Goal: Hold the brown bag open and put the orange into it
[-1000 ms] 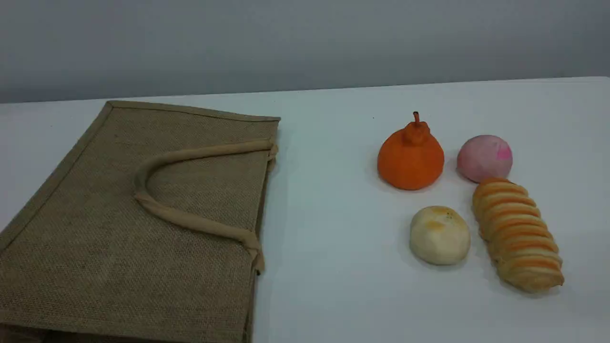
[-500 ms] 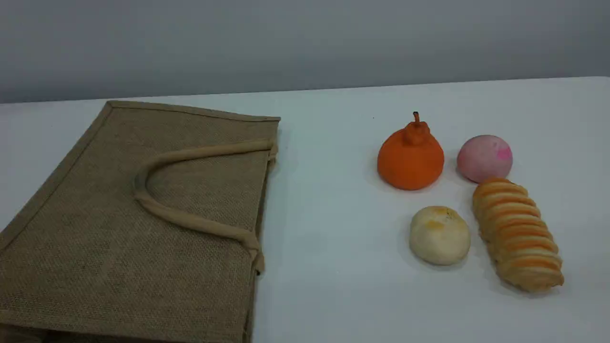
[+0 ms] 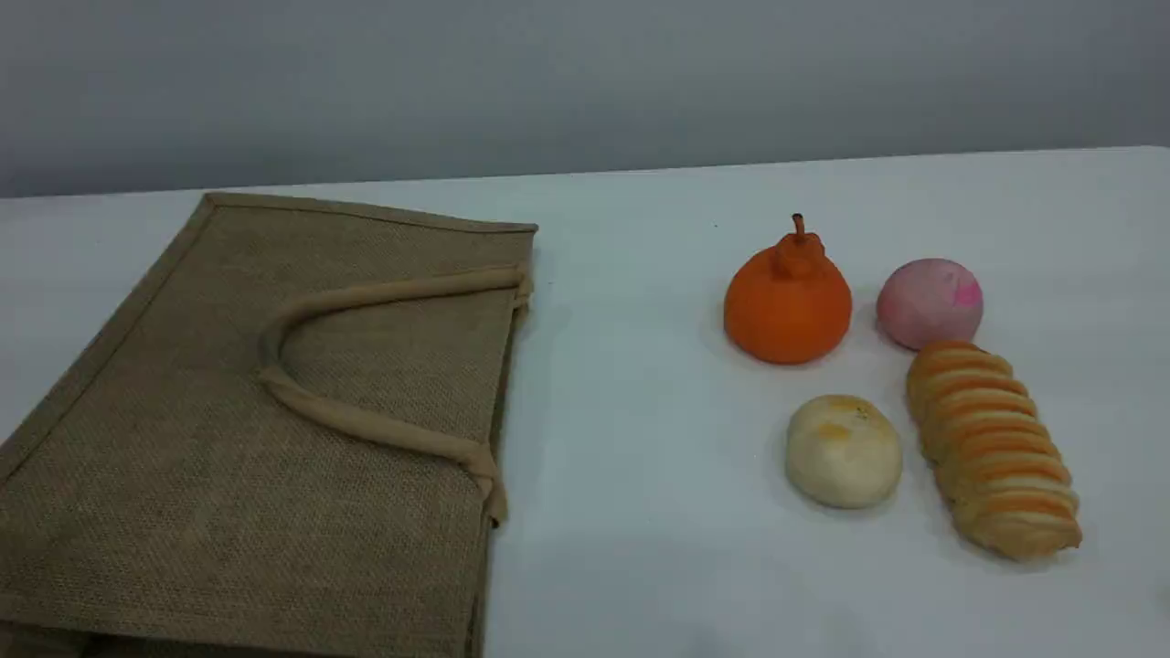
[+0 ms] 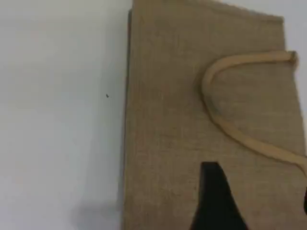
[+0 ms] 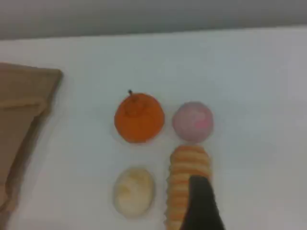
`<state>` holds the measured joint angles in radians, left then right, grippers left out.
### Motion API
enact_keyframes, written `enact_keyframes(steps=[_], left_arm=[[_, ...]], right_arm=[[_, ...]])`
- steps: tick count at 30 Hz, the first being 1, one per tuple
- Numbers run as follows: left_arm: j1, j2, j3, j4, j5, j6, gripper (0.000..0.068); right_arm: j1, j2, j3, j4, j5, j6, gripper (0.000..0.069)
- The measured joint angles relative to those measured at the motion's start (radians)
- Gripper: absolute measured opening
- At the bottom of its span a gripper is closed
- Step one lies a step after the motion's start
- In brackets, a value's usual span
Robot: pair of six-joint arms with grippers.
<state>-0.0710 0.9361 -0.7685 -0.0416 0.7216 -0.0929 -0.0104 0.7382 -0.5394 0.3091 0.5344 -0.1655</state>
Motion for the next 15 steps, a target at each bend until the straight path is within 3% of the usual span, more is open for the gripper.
enact_keyframes(steps=[6,15], left_arm=[[0.0,0.245,-0.003,0.003,-0.133,-0.045,0.039],[0.0,0.597,-0.082,-0.045,-0.301,-0.048,0.039]], right_arm=[[0.001,0.256,-0.016,0.092,-0.12,-0.055,0.042],[0.001,0.595,-0.129,0.343,-0.215,-0.218,0.042]])
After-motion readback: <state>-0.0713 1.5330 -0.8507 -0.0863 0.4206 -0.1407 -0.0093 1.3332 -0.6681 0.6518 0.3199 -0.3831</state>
